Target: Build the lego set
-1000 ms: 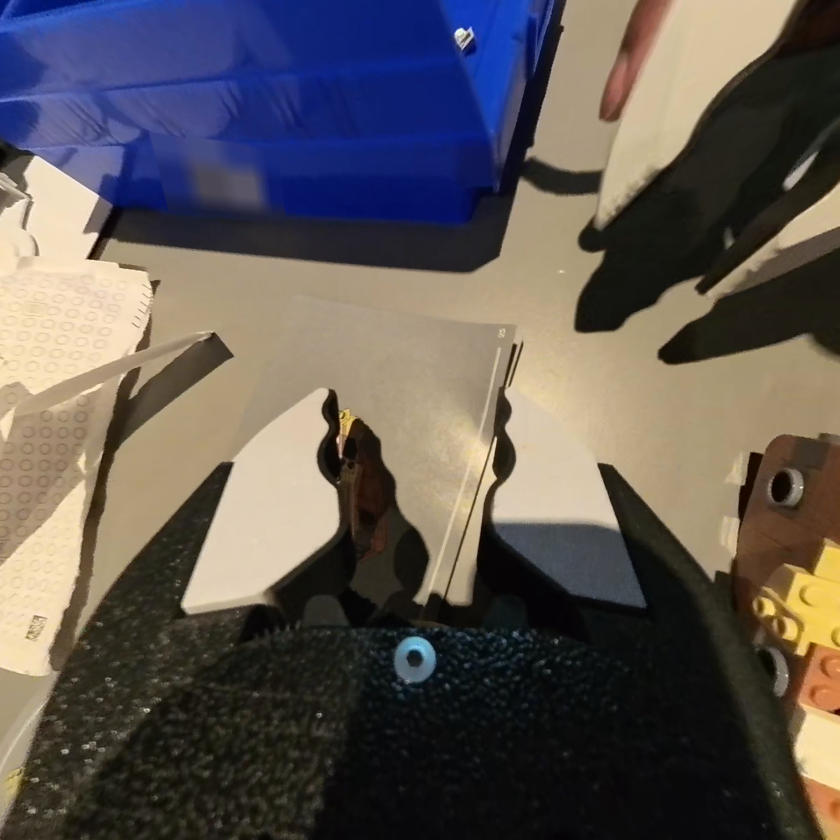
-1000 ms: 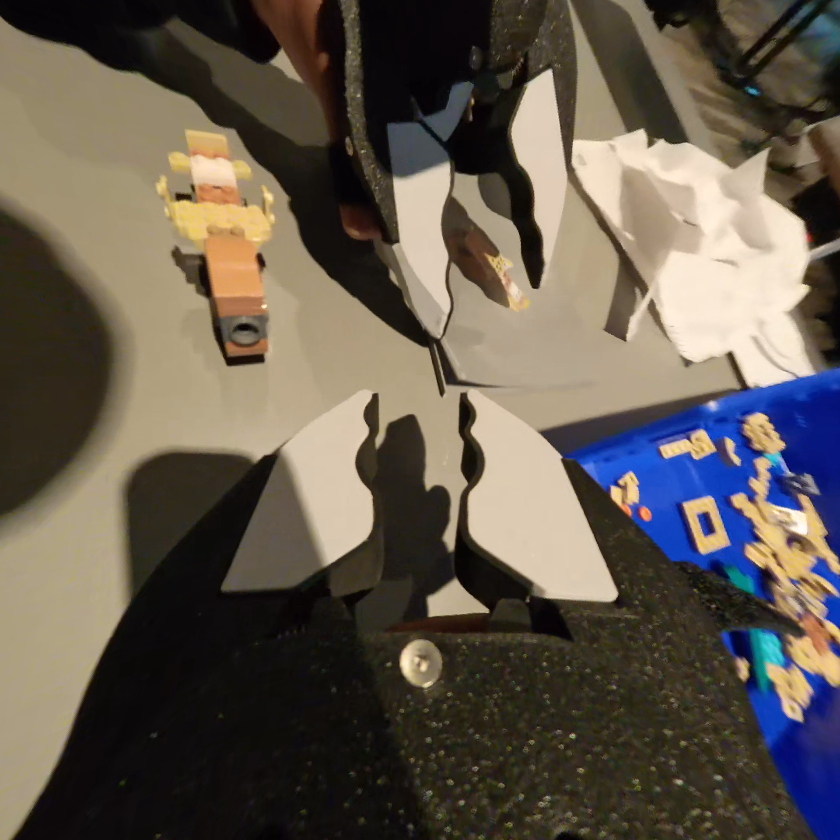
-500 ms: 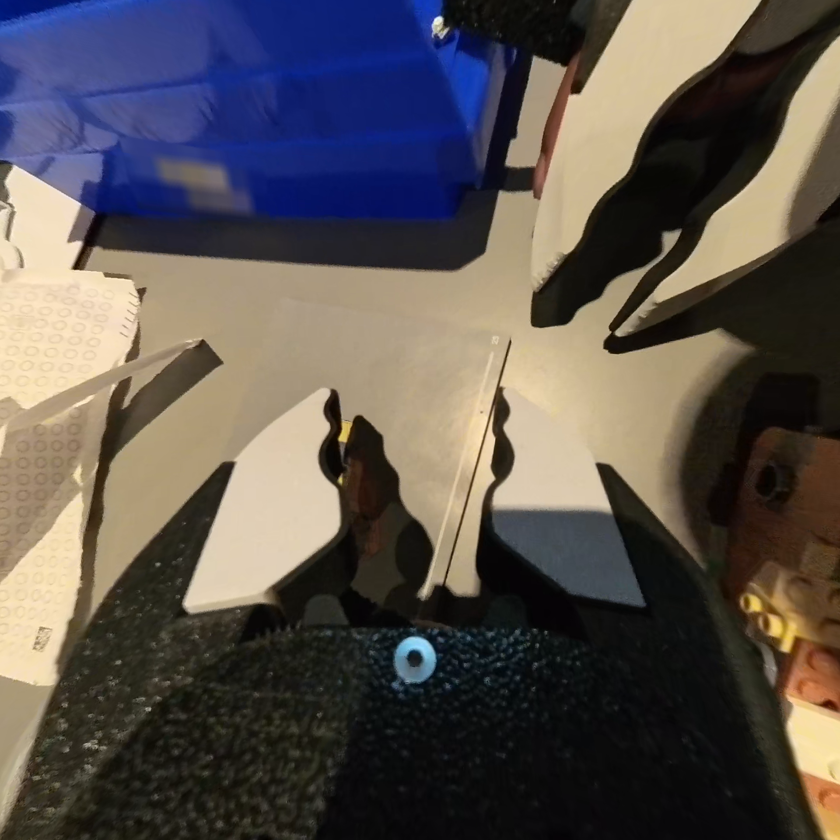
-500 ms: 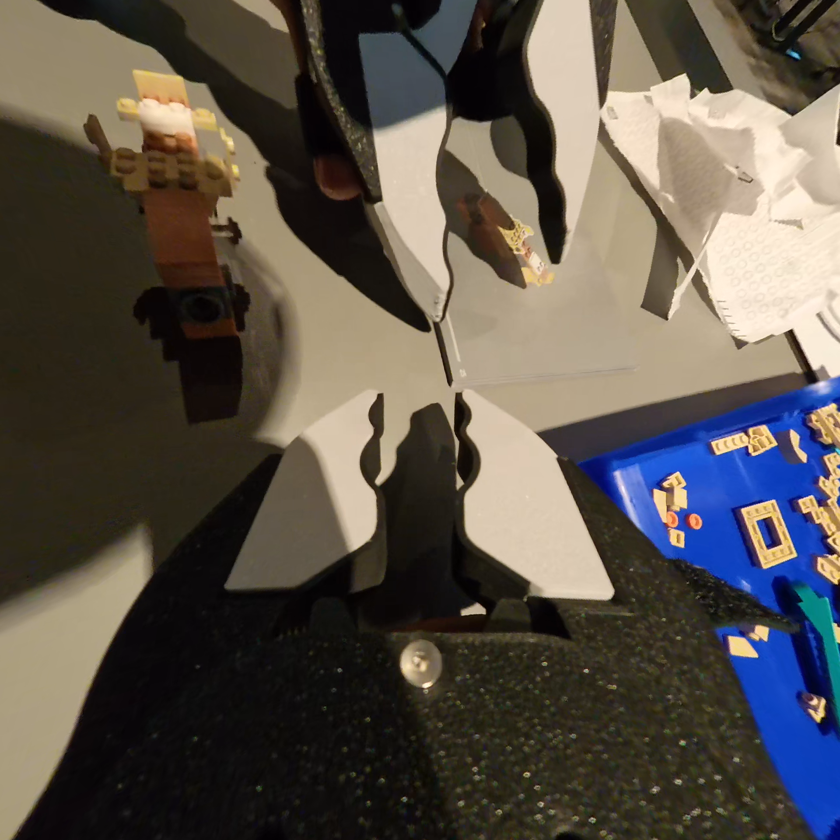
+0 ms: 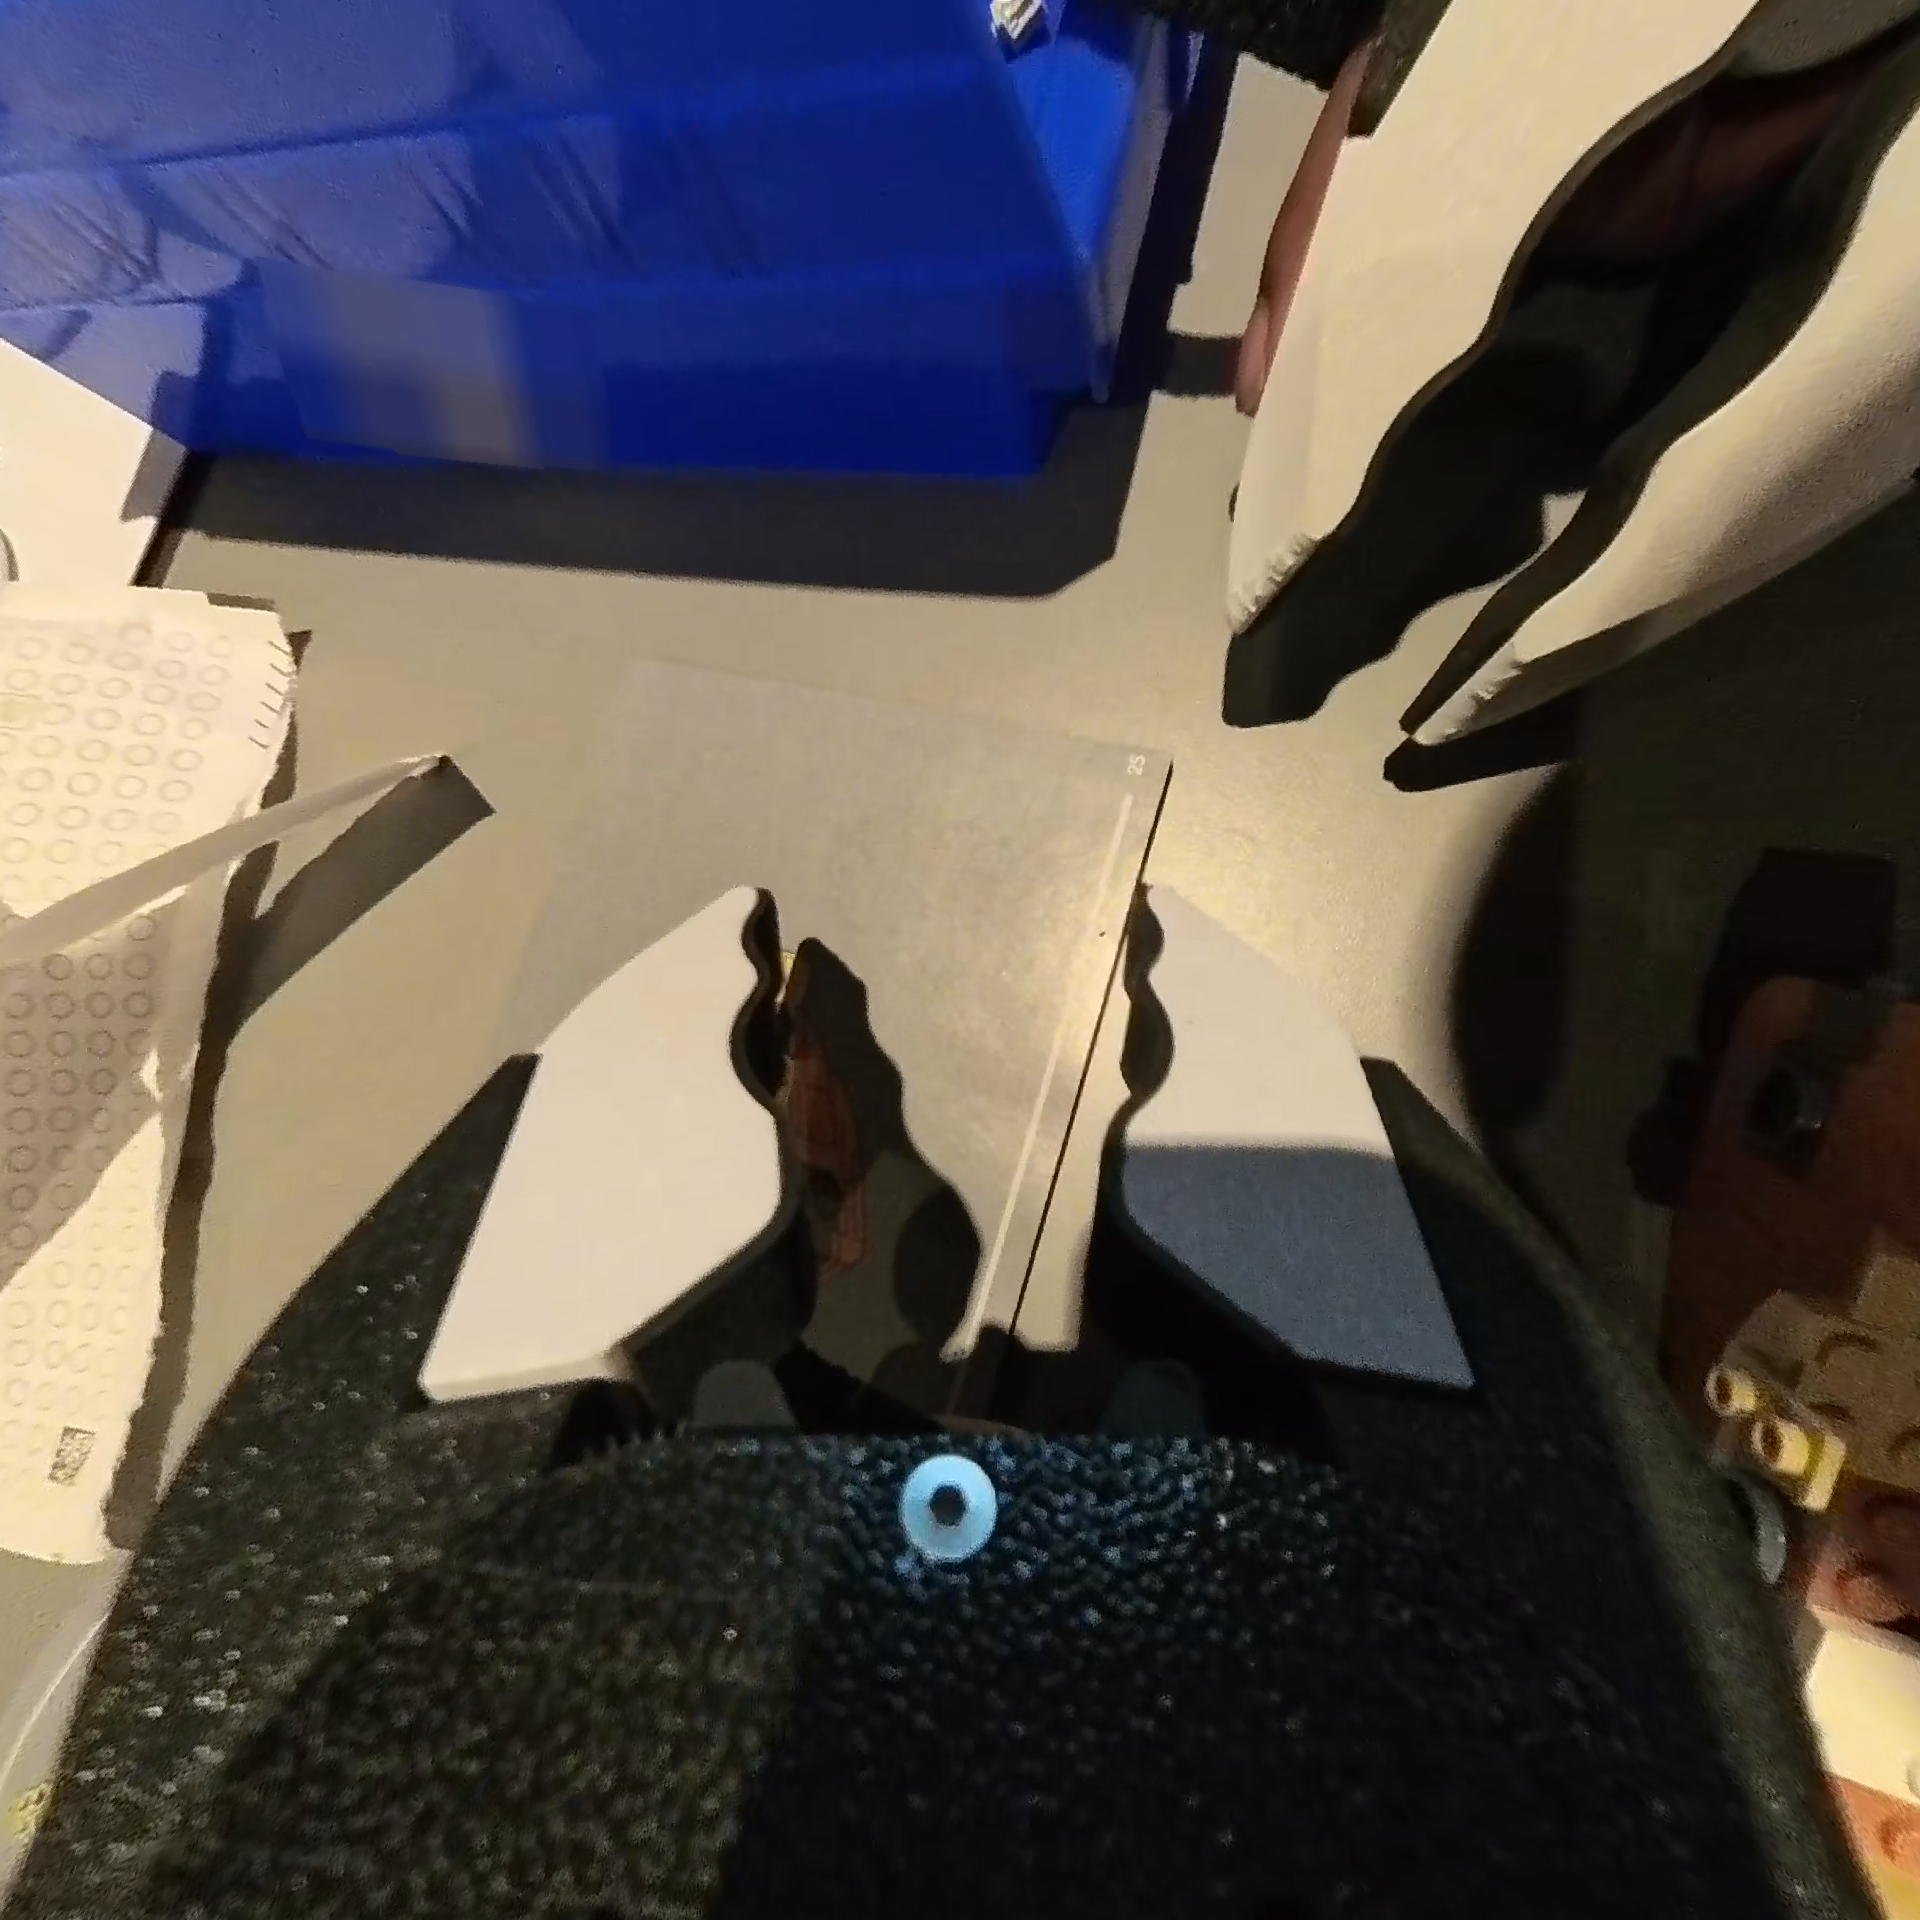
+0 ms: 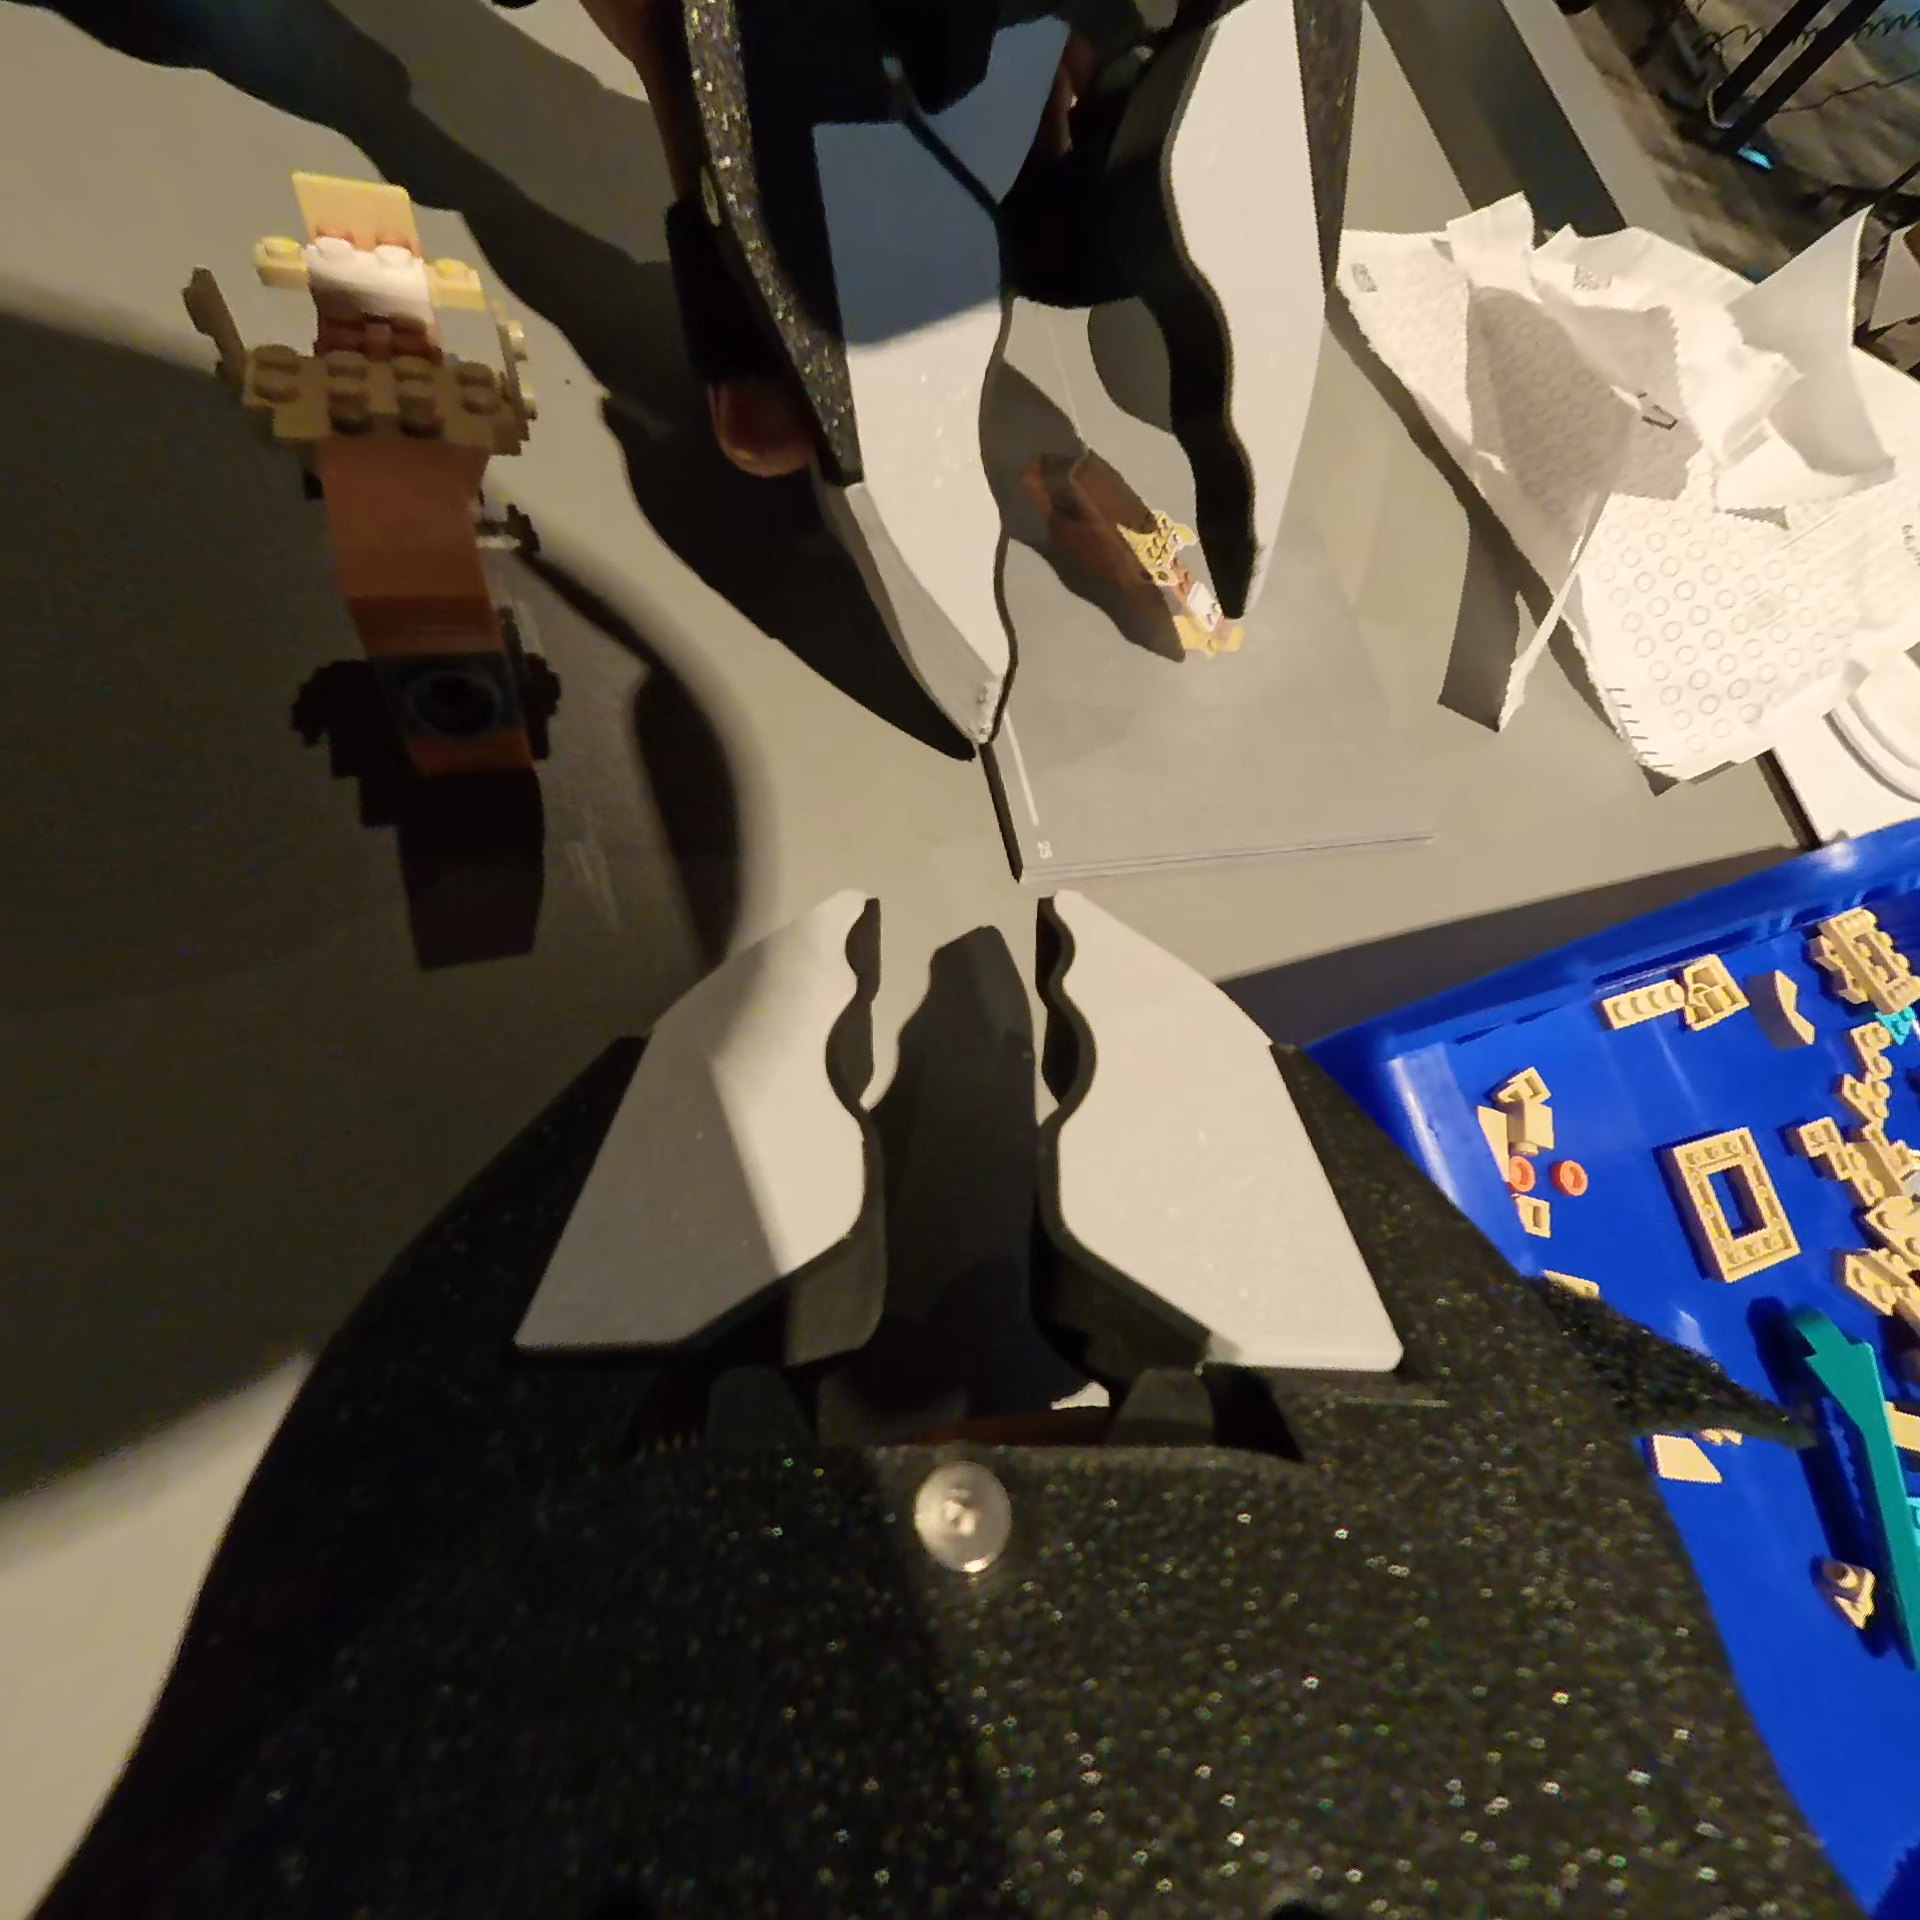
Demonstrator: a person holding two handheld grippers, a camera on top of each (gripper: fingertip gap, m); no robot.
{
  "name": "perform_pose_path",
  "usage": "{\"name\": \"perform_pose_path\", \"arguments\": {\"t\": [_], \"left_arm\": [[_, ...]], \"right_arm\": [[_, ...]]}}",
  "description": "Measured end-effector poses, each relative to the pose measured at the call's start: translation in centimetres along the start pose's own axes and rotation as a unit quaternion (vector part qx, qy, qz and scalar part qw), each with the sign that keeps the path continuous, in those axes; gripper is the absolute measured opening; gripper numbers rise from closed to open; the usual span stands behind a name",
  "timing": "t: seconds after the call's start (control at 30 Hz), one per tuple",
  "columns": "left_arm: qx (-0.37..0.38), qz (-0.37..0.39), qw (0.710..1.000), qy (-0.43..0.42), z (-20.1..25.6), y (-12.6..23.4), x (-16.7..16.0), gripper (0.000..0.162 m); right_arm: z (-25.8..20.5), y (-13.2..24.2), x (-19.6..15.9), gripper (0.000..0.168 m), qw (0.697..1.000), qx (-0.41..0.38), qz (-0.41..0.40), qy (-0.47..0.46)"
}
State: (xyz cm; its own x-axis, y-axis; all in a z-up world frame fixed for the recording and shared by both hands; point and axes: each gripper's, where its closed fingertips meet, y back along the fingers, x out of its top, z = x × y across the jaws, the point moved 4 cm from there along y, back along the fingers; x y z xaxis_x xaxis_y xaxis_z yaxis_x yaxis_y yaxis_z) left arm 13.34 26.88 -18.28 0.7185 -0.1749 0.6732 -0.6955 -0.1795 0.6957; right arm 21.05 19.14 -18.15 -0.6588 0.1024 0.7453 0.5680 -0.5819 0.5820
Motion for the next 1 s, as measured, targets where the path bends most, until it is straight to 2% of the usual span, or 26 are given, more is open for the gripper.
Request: {"name": "perform_pose_path", "arguments": {"t": [1.0], "left_arm": [[0.002,0.000,1.000,0.005,-0.20,0.20,-0.01,0.063]], "right_arm": [[0.04,-0.10,-0.02,0.028,1.000,0.001,0.001,-0.001]]}}
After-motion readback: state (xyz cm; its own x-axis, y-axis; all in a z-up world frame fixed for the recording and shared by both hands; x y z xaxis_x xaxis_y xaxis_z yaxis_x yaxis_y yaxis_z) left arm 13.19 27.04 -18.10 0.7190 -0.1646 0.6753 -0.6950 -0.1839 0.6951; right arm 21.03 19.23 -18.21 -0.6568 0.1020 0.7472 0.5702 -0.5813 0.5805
